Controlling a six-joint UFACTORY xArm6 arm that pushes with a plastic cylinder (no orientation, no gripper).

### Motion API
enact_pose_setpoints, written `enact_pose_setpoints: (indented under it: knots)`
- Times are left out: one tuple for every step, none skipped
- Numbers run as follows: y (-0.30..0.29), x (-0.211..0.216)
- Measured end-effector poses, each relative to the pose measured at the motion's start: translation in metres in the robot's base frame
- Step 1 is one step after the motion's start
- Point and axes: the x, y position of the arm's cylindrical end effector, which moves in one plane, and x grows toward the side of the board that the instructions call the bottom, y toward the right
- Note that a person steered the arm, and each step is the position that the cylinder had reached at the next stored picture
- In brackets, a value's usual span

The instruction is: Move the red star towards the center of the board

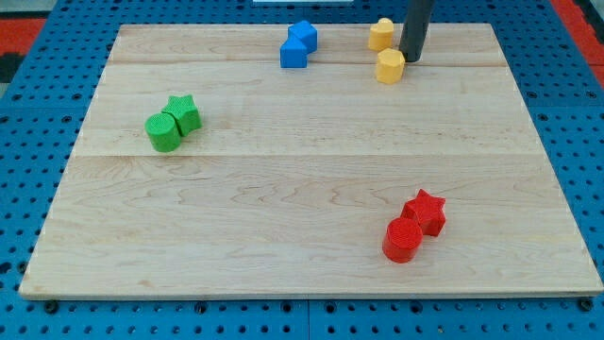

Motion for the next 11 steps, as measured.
enact_pose_setpoints:
  knots:
    - [0.046,0.013]
    - [0.001,0.023]
    - [-0.005,0.025]
    - [0.044,0.111]
    - [0.105,0.208]
    - [0.119,0.284]
    - [0.082,0.278]
    - [0.045,0.285]
    - [-0.020,0.290]
    - [-0.015,0.289]
    - [-0.053,0.242]
